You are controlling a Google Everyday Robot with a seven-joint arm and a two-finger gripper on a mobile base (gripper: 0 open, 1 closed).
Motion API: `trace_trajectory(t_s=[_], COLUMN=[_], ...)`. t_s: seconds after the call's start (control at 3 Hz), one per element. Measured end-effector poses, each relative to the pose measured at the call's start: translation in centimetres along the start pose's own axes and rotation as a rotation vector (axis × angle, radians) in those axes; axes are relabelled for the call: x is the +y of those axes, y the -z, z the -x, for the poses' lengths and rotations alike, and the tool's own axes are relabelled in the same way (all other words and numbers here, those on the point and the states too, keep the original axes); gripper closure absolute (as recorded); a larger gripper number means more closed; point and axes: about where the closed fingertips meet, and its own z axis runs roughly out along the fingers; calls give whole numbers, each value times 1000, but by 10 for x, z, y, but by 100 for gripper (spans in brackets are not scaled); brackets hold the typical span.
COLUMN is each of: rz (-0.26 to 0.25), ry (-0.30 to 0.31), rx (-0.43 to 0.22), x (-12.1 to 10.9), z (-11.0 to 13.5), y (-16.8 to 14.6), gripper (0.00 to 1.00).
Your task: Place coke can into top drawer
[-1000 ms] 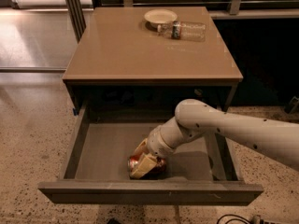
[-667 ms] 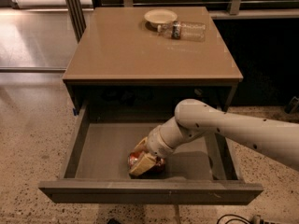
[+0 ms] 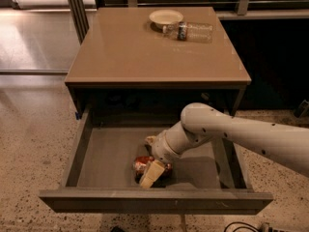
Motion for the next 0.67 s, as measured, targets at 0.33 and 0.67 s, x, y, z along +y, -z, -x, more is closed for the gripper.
trace_trajectory(t_s=[0.33, 0.67], rz=[-5, -49], ry=[8, 69], rx=[2, 25], x=[-1, -13], z=[3, 26], y=[6, 55], gripper=[0, 0])
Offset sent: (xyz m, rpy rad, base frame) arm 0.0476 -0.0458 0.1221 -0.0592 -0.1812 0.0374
